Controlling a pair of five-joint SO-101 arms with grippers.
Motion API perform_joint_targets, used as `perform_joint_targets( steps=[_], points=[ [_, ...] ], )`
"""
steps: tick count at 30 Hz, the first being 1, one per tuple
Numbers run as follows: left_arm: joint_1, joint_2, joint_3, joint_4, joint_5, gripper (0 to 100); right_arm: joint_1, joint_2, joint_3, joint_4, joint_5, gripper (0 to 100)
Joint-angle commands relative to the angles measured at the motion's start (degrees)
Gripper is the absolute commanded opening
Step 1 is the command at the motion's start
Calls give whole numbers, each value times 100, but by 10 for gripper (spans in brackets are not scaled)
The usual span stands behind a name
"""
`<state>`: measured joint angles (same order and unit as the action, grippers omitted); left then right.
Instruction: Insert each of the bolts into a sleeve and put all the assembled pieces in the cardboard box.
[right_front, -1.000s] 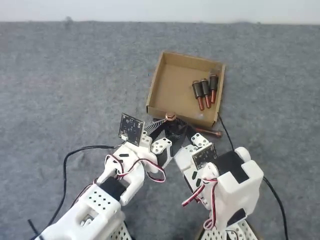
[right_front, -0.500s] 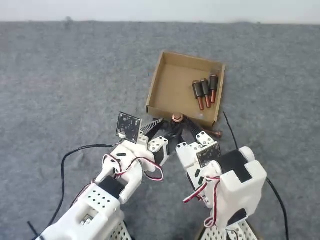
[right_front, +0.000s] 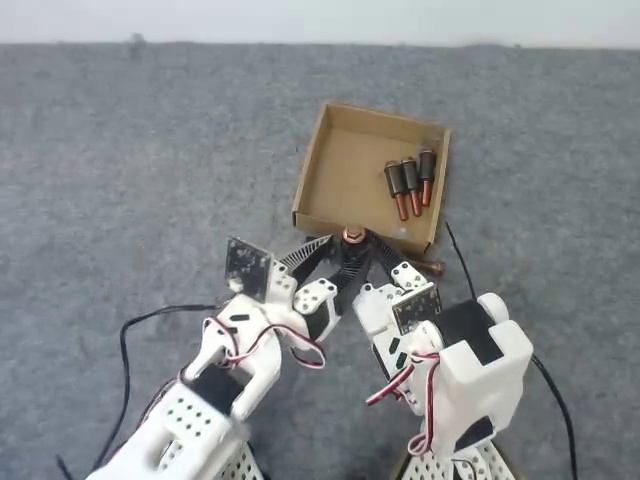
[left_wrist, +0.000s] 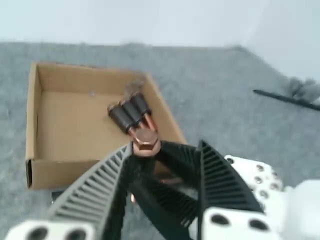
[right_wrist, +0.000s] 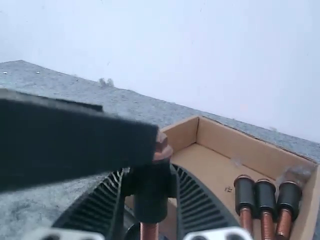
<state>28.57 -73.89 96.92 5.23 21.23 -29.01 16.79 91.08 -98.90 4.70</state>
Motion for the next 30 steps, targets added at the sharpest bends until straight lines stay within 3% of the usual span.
perform_joint_targets(
  steps=[1, 6, 15, 20, 28, 30],
  points=[
    [-97, -1582, -40, 1266, -9, 188, 92, -40, -220, -136, 62, 7],
    [-536, -3138, -40, 2514, -9, 188, 92, -40, -220, -136, 62, 7],
    [-1327, -3042, -75, 2646, 9, 178, 215, -31, -229, -136, 70, 7],
    [-2013, -3051, -40, 2664, 0, 23, 277, -31, -229, -136, 70, 7],
    [-3130, -3051, -40, 4035, -35, 11, 426, -84, -229, -136, 97, 7],
    [-3358, -3051, -40, 4404, -325, 11, 435, -84, -229, -145, 105, 7]
  ],
)
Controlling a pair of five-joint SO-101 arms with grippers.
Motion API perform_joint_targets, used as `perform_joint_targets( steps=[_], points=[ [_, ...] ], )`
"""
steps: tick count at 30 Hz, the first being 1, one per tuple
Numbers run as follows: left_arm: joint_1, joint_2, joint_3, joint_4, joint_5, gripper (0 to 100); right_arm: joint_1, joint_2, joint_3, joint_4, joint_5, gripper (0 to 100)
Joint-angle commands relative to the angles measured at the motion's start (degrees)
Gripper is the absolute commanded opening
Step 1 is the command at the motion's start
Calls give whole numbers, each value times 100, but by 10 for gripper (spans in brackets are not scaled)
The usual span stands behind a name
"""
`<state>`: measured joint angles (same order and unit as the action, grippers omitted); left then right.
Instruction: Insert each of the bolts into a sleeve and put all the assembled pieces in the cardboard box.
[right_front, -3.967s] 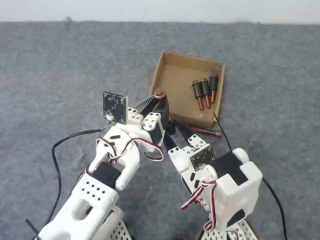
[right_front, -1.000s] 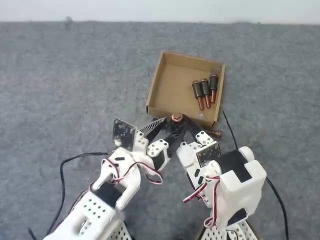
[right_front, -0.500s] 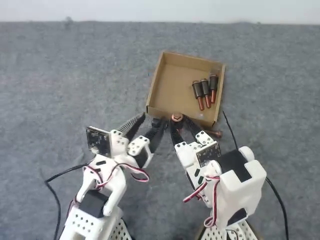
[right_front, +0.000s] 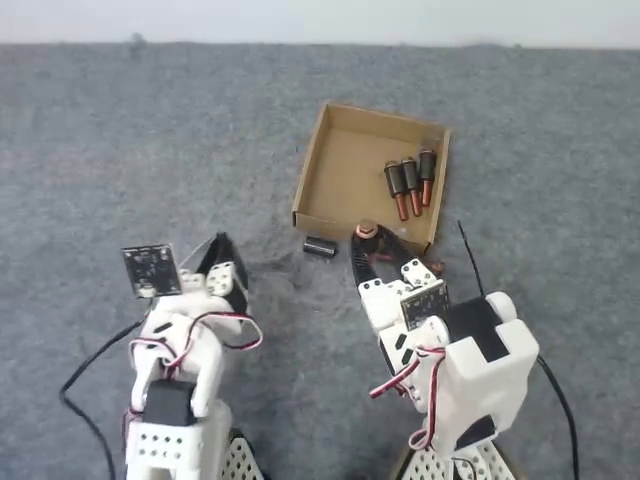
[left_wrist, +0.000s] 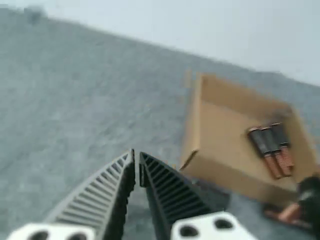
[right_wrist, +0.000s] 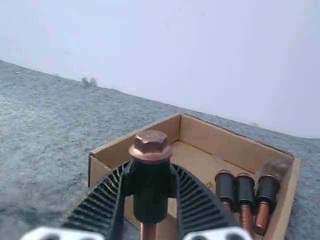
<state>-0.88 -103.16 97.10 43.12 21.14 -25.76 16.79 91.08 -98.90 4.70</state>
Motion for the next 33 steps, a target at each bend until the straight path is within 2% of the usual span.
perform_joint_targets(
  steps=[1, 6, 10, 12, 16, 27, 33],
  points=[
    [-519, -123, -57, 791, -598, 11, 145, -92, -229, -163, 105, 7],
    [-835, -123, -57, 1749, -1925, 11, 444, -312, -633, -180, 114, 7],
    [-1002, -123, -57, 1916, -2154, 11, 646, -822, -1081, -48, 123, 7],
    [-1046, -123, -57, 1916, -2154, 11, 664, -1086, -1371, 347, 387, 6],
    [-1055, -123, -57, 1916, -2163, 11, 664, -1657, -2092, 2044, 1178, 6],
    [-1064, -123, -57, 1916, -2171, 11, 664, -2615, -4457, 7512, 1196, 6],
    [-1064, -123, -57, 1916, -2171, 11, 646, -2607, -5723, 9851, 1187, 6]
  ],
)
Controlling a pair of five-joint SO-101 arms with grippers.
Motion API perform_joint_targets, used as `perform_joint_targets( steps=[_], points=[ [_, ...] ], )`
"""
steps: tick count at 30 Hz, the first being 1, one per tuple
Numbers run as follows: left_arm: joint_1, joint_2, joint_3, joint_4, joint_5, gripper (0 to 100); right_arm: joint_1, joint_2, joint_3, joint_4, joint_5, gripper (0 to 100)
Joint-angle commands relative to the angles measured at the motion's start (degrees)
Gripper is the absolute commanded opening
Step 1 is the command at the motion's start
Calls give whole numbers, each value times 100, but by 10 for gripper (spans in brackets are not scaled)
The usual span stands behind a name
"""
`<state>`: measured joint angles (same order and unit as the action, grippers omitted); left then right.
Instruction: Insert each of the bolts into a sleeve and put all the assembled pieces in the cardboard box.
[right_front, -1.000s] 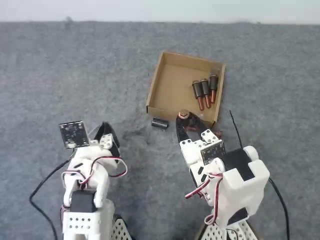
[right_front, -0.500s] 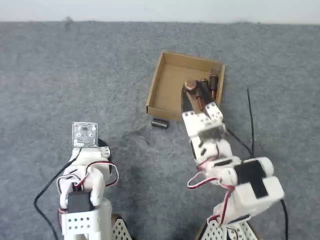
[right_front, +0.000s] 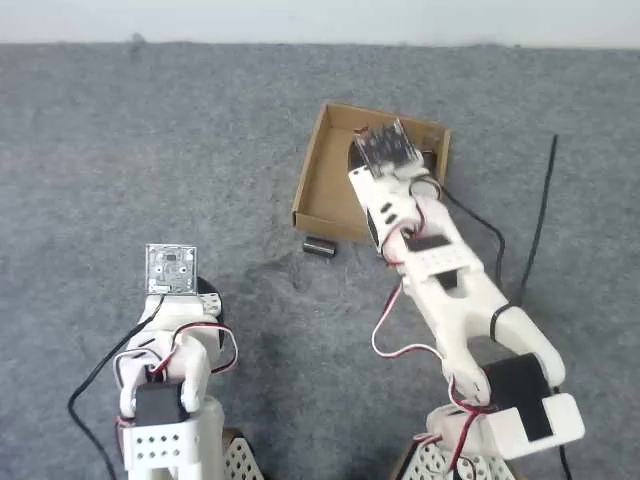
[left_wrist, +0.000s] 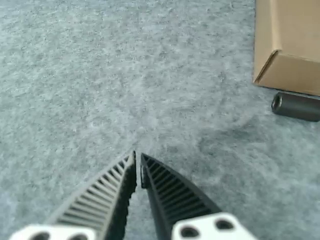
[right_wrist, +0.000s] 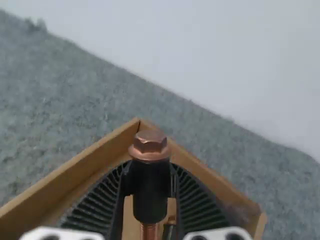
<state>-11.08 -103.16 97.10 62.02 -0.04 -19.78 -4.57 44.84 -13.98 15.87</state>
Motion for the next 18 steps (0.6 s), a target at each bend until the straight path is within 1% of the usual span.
perform_joint_targets(
  steps=[1, 5, 10, 14, 18],
  points=[
    [-44, -123, -57, 26, -53, 11, 48, -470, -1284, 1684, 70, 6],
    [-44, -123, -57, 26, -53, 11, 48, -330, -1969, 2932, 70, 6],
    [-53, -123, -57, 26, -53, 11, 66, 488, -2980, 4312, 70, 9],
    [-53, -123, -57, 26, -53, 11, 75, 1138, -3701, 4945, 70, 9],
    [-53, -123, -57, 26, -53, 11, 75, 1622, -4132, 5182, 70, 13]
  ],
)
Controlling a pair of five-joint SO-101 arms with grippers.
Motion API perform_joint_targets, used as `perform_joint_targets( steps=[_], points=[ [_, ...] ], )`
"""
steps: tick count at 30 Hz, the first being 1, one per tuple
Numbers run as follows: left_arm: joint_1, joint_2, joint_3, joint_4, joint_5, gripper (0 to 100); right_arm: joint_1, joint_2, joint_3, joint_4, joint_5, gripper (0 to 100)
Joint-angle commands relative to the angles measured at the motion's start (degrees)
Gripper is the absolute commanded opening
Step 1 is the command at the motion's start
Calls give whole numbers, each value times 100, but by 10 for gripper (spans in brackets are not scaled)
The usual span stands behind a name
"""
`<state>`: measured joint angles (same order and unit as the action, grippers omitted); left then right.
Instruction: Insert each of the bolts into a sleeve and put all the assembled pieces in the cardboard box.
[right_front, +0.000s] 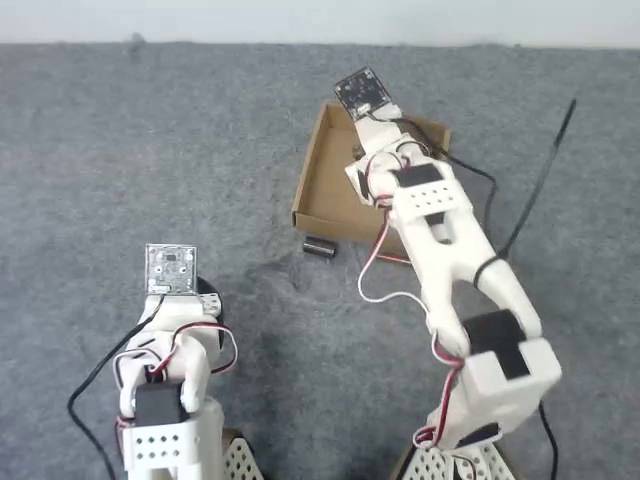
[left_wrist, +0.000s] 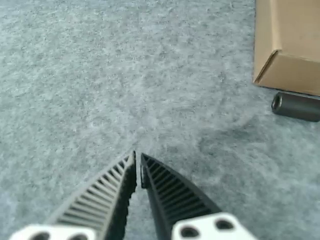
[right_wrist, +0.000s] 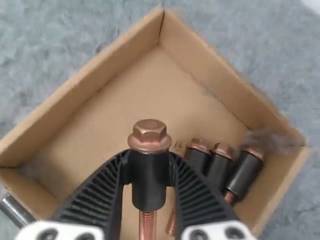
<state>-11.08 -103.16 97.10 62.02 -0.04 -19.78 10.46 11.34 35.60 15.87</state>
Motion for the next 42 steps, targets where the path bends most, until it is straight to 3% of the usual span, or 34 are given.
perform_joint_targets(
  steps=[1, 7, 18, 33, 42],
  points=[
    [-53, -123, -57, 26, -53, 11, 92, 215, -844, 259, 62, 23],
    [-53, -123, -57, 26, -53, 11, 251, 752, -1178, 725, -360, 140],
    [-53, -123, -57, 26, -53, 11, 259, 286, -1415, 901, -396, 17],
    [-53, -123, -57, 26, -53, 11, -1253, -954, -1407, 4382, -360, 13],
    [-53, -123, -57, 35, -53, 11, -1684, -690, -1407, 4418, -70, 17]
  ],
)
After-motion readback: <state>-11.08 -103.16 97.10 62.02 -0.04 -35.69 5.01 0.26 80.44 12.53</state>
